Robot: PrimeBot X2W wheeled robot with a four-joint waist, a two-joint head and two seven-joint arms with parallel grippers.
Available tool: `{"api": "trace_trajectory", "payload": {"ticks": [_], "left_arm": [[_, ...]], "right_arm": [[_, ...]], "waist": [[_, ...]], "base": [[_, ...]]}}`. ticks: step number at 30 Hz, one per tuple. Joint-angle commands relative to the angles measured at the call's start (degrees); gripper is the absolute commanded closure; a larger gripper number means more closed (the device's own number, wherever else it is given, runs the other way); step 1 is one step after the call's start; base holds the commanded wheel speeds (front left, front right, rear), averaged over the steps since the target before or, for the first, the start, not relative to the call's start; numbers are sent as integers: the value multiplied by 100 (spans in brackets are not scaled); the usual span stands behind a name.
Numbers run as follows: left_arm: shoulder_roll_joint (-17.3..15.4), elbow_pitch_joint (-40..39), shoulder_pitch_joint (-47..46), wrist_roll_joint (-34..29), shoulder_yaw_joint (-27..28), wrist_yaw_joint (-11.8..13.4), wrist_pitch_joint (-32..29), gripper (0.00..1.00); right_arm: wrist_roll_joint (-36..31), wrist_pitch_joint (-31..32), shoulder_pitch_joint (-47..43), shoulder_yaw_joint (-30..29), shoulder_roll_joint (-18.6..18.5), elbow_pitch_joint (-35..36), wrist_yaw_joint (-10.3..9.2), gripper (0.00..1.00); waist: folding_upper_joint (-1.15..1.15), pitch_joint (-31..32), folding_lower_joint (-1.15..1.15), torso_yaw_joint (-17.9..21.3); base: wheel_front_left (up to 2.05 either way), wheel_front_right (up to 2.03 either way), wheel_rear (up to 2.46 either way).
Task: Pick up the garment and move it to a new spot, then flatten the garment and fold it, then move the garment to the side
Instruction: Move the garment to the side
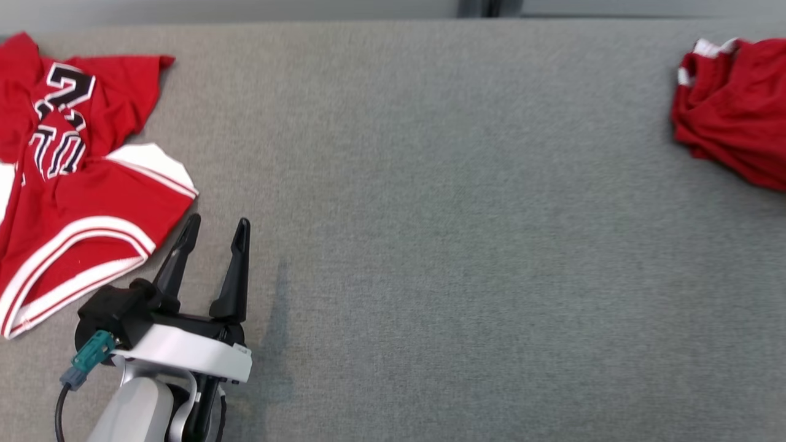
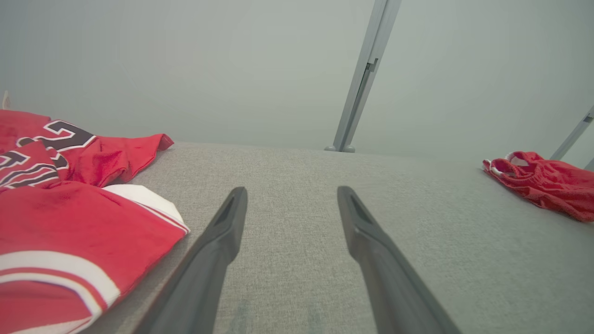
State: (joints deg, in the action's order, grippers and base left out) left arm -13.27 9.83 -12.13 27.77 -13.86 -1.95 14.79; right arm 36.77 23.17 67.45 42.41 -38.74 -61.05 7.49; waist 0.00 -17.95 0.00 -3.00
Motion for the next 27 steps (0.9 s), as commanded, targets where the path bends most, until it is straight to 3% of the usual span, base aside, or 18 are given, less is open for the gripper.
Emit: {"api": "trace_trajectory", "payload": {"ticks": [1,8,14,20,27], "left_arm": [[-3,11,45,28,4,24,-3,0],[-1,28,358,72,15,110,-11,0],[-94,-102,550,115,122,216,-13,0],[-176,-239,693,173,231,310,-7,0],[-168,-339,825,212,304,392,0,0]], "right_arm": [[-3,-5,-46,12,31,-1,1,0],[265,-552,-391,136,227,633,2,0],[590,-1704,-930,106,67,1865,1,0],[721,-2603,-1682,-465,31,2524,1,0],[658,-3458,-2857,-1447,411,2901,2,0]], "waist": [[0,314,0,179],[0,992,0,446],[0,1274,0,572],[0,1420,0,589],[0,1652,0,517]], "base": [[0,0,0],[0,0,0],[0,0,0],[0,0,0],[0,0,0]]}}
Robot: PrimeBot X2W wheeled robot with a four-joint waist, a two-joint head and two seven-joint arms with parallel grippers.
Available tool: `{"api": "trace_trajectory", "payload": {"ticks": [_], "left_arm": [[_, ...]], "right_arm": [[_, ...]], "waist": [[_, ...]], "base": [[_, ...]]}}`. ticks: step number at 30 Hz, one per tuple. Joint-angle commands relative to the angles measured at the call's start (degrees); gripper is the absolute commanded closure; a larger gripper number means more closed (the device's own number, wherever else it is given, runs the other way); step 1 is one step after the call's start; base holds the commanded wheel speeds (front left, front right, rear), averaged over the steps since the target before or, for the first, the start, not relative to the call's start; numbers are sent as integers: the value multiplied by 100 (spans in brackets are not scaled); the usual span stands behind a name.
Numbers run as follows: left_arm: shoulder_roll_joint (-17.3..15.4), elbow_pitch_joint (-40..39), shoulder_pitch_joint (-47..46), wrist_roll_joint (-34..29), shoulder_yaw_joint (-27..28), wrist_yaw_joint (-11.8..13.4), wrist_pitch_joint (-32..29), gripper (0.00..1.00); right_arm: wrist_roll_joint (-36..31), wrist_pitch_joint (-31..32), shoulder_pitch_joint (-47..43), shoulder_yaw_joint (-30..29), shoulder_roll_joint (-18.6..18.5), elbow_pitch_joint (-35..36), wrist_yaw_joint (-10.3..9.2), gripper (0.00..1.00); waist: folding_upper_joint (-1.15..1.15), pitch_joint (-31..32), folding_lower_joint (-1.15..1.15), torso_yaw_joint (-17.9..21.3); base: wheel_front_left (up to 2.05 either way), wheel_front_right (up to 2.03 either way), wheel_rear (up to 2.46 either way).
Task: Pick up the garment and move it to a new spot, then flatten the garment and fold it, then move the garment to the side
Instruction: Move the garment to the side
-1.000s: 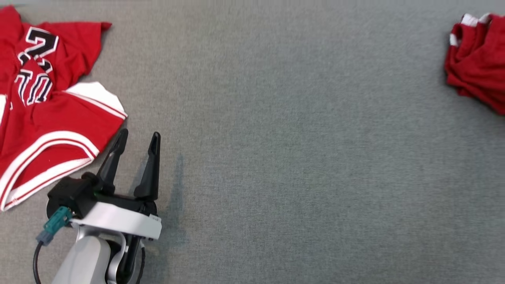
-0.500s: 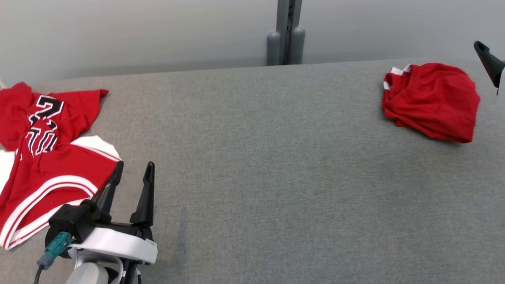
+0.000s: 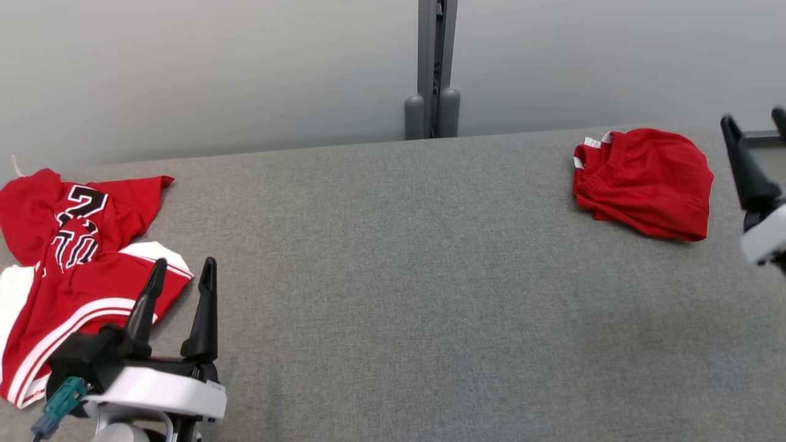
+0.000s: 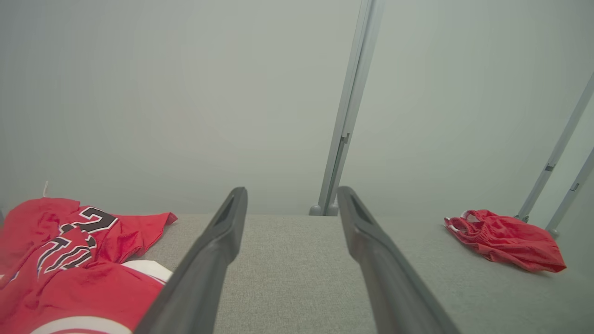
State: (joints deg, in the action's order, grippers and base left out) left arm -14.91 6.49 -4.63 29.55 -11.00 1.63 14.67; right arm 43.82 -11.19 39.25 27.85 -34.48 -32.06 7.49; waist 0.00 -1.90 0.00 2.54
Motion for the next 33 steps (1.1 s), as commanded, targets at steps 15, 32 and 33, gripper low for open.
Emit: {"api": "trace_trajectory", "payload": {"ticks": [15,32,33], "left_arm": [[191,19,452,108,220,65,49,0],[681,71,650,-421,561,-333,55,0],[701,78,635,-435,570,-354,55,0]], "right_arm": [[-1456,-405,-2801,-1974,1683,1543,3,0],[-2444,-398,-3859,-2426,2526,2387,3,0],[-2464,-398,-3858,-2427,2550,2392,3,0]], "waist": [[0,235,0,-61],[0,335,0,-200],[0,331,0,-205]], "base": [[0,0,0],[0,0,0],[0,0,0]]}}
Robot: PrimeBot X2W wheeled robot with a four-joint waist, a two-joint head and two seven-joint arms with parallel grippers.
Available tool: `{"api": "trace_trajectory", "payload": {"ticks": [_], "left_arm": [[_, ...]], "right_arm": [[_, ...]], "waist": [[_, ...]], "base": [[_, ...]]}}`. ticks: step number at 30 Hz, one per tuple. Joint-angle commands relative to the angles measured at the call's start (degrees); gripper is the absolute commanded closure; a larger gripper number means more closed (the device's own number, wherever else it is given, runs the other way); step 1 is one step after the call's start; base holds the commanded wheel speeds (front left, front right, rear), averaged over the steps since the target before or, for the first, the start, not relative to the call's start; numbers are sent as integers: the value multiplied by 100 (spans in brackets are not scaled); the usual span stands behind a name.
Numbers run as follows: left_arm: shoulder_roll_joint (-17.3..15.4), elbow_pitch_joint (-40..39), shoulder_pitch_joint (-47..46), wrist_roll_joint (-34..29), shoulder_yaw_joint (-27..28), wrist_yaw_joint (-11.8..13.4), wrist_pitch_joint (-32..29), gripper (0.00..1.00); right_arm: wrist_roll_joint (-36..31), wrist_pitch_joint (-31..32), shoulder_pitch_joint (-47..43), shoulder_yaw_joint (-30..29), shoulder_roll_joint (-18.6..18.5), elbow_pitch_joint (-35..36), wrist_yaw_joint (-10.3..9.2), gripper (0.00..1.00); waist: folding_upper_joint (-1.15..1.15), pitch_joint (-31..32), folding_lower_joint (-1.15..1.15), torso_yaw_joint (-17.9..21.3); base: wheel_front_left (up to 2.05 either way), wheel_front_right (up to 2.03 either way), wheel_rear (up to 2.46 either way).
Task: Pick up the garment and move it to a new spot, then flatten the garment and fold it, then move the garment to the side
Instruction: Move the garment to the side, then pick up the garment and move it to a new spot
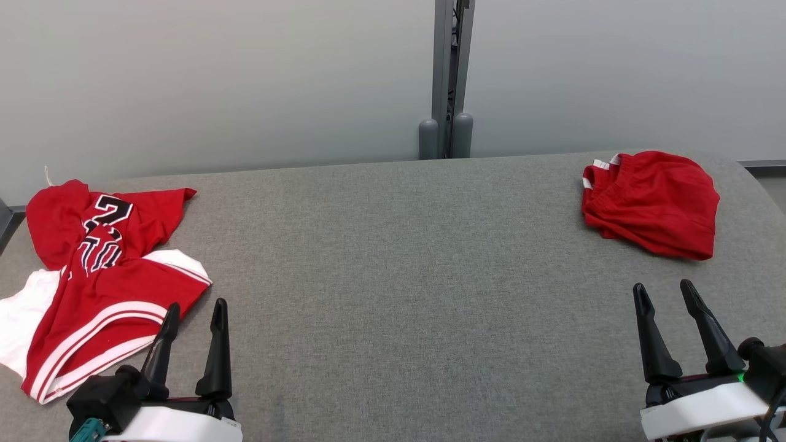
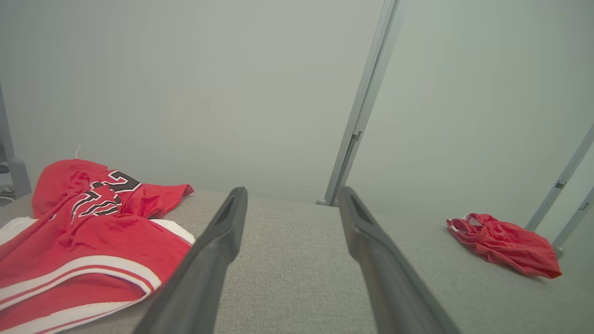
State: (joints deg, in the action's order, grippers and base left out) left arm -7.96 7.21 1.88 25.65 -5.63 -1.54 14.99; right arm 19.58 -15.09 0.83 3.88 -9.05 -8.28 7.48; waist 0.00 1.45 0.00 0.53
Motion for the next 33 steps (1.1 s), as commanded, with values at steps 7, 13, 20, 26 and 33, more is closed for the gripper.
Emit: {"api": "trace_trajectory", "payload": {"ticks": [7,13,20,26,33], "left_arm": [[58,46,-49,-165,112,-122,24,0],[97,61,-70,-216,167,-167,24,0],[151,132,-94,-275,181,-232,24,0],[134,209,-139,-313,185,-249,24,0],[120,266,-159,-328,200,-226,24,0]], "right_arm": [[-80,-9,-1,-73,45,38,4,0],[-92,-9,-1,-61,37,28,4,0],[-77,-9,-13,-10,23,-15,4,0],[-20,-8,-37,82,24,-74,4,0],[3,-6,-5,221,41,-145,4,0]], "waist": [[0,-33,0,-16],[0,-44,0,-38],[0,-31,0,-123],[0,-4,0,-341],[0,10,0,-802]], "base": [[0,0,0],[0,0,0],[0,0,0],[0,0,0],[0,0,0]]}}
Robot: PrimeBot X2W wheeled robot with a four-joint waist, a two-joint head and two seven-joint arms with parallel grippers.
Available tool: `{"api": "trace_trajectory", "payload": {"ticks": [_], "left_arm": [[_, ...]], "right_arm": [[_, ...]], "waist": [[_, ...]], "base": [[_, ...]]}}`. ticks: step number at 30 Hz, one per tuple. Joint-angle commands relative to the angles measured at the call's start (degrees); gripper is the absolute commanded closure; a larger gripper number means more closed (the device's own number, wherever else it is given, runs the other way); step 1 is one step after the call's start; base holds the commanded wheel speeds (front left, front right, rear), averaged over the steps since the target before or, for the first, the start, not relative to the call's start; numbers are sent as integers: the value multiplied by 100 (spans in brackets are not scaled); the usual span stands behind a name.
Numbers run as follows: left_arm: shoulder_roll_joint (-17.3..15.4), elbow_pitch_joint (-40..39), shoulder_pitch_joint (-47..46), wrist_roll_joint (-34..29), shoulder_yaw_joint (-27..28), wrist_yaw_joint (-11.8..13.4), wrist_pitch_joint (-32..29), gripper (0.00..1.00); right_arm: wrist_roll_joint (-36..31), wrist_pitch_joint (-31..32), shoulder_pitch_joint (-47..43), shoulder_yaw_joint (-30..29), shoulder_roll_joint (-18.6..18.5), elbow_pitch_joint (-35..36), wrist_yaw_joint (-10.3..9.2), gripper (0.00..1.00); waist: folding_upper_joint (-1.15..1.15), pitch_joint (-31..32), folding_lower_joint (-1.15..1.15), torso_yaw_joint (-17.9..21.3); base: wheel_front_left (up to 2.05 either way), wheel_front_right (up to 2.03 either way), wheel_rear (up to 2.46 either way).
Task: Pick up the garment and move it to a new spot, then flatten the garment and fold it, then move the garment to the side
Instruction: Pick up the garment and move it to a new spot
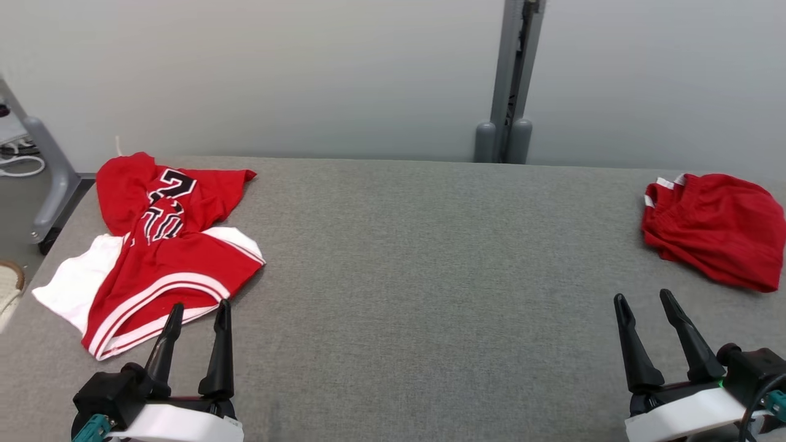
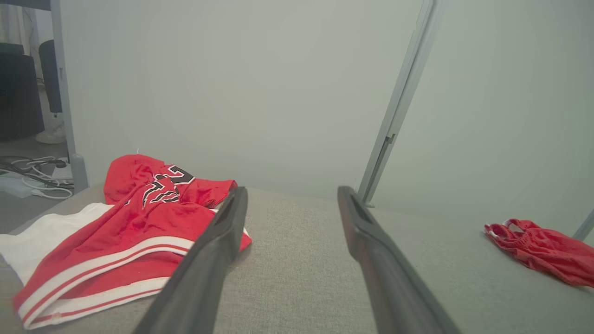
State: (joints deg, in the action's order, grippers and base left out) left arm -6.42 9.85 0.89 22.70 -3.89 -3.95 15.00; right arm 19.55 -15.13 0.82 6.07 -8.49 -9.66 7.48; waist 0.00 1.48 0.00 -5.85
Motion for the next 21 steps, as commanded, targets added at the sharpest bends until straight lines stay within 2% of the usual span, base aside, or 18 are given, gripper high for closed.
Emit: {"api": "trace_trajectory", "payload": {"ticks": [1,21], "left_arm": [[-39,3,-65,-34,31,16,23,0],[-162,-25,-35,-7,60,108,-55,0]], "right_arm": [[16,0,-1,24,-8,-28,4,0],[83,0,152,290,146,-276,4,0]], "waist": [[0,9,0,-241],[0,29,0,-1802]], "base": [[0,0,0],[0,0,0]]}}
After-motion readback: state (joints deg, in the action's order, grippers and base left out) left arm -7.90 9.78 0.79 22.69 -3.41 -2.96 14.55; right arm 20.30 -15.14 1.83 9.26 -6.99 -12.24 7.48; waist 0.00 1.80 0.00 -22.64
